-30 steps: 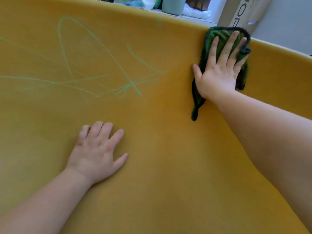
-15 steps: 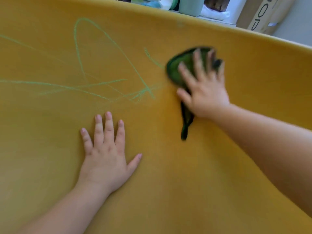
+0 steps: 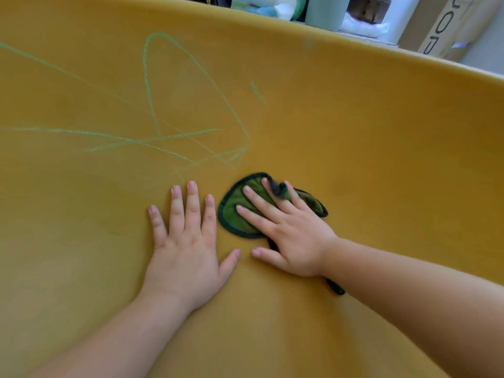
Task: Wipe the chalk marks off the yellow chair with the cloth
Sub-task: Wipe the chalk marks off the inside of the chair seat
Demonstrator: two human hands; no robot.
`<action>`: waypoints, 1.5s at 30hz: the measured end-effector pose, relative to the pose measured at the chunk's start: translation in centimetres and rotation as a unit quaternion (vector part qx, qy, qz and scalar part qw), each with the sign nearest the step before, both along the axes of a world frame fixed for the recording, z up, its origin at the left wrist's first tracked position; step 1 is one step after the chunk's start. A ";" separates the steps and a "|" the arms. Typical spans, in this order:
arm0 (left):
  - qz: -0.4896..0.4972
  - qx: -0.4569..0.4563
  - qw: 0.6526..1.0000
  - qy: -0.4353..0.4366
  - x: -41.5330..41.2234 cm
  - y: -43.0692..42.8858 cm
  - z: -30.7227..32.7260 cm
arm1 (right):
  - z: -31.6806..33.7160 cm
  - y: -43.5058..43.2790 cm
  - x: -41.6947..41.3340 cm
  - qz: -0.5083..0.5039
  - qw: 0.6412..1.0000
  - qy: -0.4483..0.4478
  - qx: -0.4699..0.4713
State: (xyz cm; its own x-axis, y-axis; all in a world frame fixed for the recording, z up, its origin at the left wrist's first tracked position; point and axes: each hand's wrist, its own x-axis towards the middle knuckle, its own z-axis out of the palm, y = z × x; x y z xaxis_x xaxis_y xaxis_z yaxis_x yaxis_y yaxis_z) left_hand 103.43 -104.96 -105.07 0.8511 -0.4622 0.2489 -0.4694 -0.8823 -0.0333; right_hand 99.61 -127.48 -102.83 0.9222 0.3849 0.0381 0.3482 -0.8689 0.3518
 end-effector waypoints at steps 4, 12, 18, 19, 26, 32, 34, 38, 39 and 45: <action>-0.009 -0.004 1.000 -0.003 0.1 0.1 -0.1 | 7.2 -5.6 5.1 -0.034 0.986 -0.146 -0.077; -0.015 -0.011 1.000 -0.008 0.2 0.0 -0.3 | 8.3 -1.3 8.6 -0.224 0.946 -0.226 0.064; -0.009 -0.026 1.000 -0.003 0.1 0.3 -0.1 | -1.0 3.5 0.2 -0.191 0.971 -0.041 0.136; -0.009 -0.027 1.000 0.000 0.1 0.2 0.0 | -1.5 3.5 -1.2 -0.177 0.975 -0.010 0.131; -0.004 0.000 1.000 0.001 0.1 0.1 -0.2 | 8.9 -4.2 6.4 -0.162 0.976 -0.141 -0.028; 0.006 0.002 1.000 0.005 0.1 0.1 -0.2 | 9.0 -1.0 9.5 -0.245 0.931 -0.240 0.127; 0.004 0.000 1.000 0.002 0.1 0.0 -0.1 | 5.3 0.7 7.8 -0.259 0.931 -0.203 0.160; -0.003 -0.010 1.000 -0.001 0.0 -0.1 0.0 | -0.7 2.5 1.9 -0.215 0.960 -0.107 0.143; -0.004 -0.009 1.000 0.001 -0.1 -0.1 0.1 | -1.4 2.6 0.7 -0.202 0.967 -0.086 0.131; 0.001 0.006 1.000 0.009 -0.1 0.0 0.1 | 7.2 -1.5 6.1 -0.222 0.953 -0.200 0.046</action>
State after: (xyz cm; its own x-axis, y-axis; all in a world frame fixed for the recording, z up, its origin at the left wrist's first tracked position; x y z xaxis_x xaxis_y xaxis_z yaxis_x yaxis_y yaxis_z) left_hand 103.36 -104.91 -104.93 0.8565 -0.4631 0.2278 -0.4679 -0.8831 -0.0359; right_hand 105.70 -128.95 -95.62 0.8986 -0.0607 0.4346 -0.2058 -0.9330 0.2952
